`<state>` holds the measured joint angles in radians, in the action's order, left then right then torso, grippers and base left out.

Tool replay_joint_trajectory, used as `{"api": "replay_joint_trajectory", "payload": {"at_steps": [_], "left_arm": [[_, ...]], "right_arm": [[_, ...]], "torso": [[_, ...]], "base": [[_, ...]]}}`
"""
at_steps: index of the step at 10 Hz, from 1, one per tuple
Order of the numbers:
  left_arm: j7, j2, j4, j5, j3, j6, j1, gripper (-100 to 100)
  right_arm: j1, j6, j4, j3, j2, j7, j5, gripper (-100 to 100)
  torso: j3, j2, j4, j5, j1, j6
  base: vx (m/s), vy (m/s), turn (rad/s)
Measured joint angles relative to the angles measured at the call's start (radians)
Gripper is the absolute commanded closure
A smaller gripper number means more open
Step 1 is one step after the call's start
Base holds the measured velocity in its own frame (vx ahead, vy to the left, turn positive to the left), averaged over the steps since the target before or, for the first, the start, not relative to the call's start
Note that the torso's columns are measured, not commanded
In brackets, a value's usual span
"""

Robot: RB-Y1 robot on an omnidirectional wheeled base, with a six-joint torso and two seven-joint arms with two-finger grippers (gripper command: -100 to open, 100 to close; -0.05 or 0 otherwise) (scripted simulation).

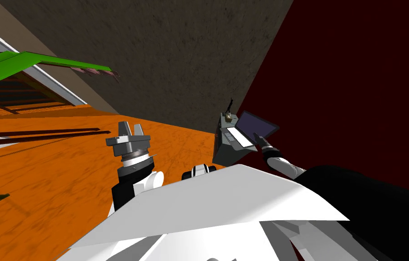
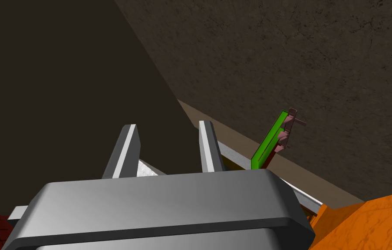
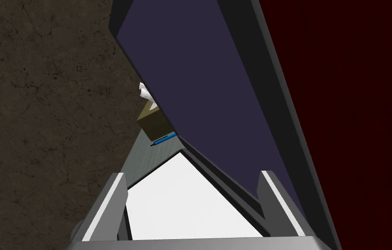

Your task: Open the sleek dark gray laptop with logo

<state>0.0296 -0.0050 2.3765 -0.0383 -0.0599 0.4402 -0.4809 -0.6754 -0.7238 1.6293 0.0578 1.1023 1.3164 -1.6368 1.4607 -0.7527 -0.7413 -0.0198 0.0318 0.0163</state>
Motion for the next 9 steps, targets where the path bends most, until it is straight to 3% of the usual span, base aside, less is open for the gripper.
{"api": "replay_joint_trajectory", "payload": {"at_steps": [2, 3, 5, 7, 9], "left_arm": [[0.0, 0.0, 0.0, 0.0, 0.0, 0.0, 0.0, 0], [0.0, 0.0, 0.0, 0.0, 0.0, 0.0, 0.0, 0], [0.0, 0.0, 0.0, 0.0, 0.0, 0.0, 0.0, 0], [0.0, 0.0, 0.0, 0.0, 0.0, 0.0, 0.0, 0], [0.0, 0.0, 0.0, 0.0, 0.0, 0.0, 0.0, 0]], "right_arm": [[0.041, 0.055, -0.006, 0.0, -0.006, 0.057, 0.014, -100], [0.085, 0.079, -0.038, 0.007, -0.032, 0.072, 0.026, -100], [0.154, 0.135, -0.04, -0.001, -0.07, 0.125, 0.07, -100], [0.178, 0.19, -0.035, -0.004, -0.075, 0.191, 0.092, -100], [0.254, 0.245, -0.075, 0.002, -0.102, 0.247, 0.139, -100]], "torso": [[-0.001, 0.002, -0.002, -0.001, 0.0, -0.006], [-0.001, -0.002, -0.001, 0.001, 0.001, -0.004], [-0.001, 0.0, -0.001, -0.001, 0.005, -0.002], [0.003, 0.001, -0.004, -0.001, 0.006, -0.004], [0.008, -0.004, -0.007, -0.009, 0.009, 0.005]], "base": [[-0.033, 0.004, -0.095], [-0.087, -0.016, -0.063], [-0.042, -0.021, -0.005], [-0.029, -0.005, -0.081], [-0.083, -0.04, -0.007]]}}
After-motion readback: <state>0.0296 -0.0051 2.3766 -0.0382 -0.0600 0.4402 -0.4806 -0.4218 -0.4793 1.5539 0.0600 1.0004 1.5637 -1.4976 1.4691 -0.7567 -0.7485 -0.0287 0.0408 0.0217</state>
